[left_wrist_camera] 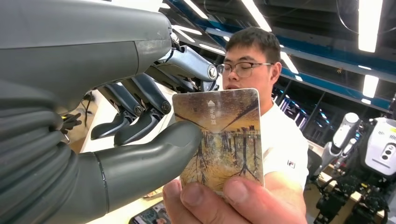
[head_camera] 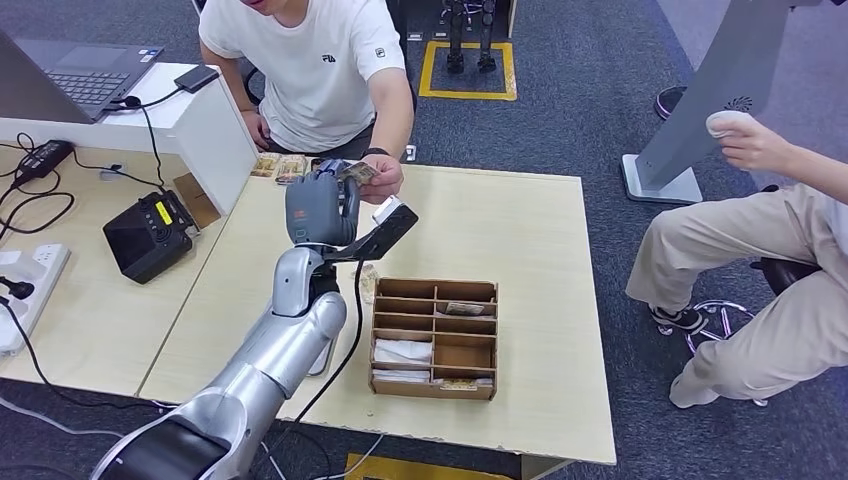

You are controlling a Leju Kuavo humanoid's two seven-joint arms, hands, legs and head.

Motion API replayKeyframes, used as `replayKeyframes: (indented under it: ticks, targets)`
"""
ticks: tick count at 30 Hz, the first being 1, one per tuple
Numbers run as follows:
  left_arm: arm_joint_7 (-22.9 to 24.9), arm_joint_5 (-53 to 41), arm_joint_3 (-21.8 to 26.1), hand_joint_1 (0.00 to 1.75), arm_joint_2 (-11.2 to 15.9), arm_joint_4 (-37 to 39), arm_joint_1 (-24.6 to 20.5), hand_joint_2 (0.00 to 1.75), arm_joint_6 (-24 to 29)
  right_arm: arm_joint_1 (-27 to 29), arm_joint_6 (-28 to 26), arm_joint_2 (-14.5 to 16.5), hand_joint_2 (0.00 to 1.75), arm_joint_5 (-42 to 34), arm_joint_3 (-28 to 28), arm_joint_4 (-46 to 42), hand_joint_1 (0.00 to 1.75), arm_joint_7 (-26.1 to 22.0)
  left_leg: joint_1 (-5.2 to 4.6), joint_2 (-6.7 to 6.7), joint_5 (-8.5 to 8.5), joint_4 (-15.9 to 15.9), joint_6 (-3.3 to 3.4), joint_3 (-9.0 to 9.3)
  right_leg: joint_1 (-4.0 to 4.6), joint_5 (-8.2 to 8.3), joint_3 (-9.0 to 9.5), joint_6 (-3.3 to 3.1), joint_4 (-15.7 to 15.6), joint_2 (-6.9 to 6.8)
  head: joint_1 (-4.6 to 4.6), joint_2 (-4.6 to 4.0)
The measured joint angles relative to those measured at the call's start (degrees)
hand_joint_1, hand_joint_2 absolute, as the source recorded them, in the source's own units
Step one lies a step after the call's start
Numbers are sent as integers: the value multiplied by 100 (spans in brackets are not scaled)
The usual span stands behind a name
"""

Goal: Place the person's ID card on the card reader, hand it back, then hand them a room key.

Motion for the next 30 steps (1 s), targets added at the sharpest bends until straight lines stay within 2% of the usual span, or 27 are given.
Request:
replayKeyframes:
  ticks: [2, 4, 6, 21, 24, 30]
  targets:
    - [-10, -16, 21, 123, -22, 50, 0, 175, 0, -6, -1, -1, 175, 13, 0, 8, 0, 6, 0, -1, 0, 0, 0, 0, 0, 0, 0, 0, 0, 0, -1, 0]
    - [-35, 1, 29, 38, -41, 96, 1, 175, 0, -7, -1, -1, 175, 15, 0, 13, 0, 13, -1, 0, 0, 0, 0, -1, 0, 0, 0, 0, 0, 1, -1, 0]
    - [-95, 62, 32, 0, -58, 119, 4, 175, 0, -8, -1, 0, 175, -14, 1, 15, 0, 0, -1, 0, 0, 0, 0, -1, 0, 0, 0, 0, 0, 1, -1, 0]
    - [-766, 683, 76, 0, -155, -217, 258, 175, 4, -10, -1, -1, 175, -210, 1, 39, 0, -22, 0, 0, 0, 0, 0, 0, 0, 0, 0, 0, 0, 1, -1, 0]
    - [-972, 1156, 76, 0, -153, -536, 445, 175, -6, -9, -1, -1, 175, -322, 0, 38, 0, 11, 0, 0, 0, 0, 0, 0, 0, 0, 0, 0, 0, 2, -1, 0]
    - [-1408, 2210, 76, 0, -60, -1632, 1063, 175, -8, -5, -1, -1, 175, -545, 0, 37, 0, 96, 0, 3, -1, -1, 0, -1, 0, -2, -2, 1, 0, 3, -1, -1]
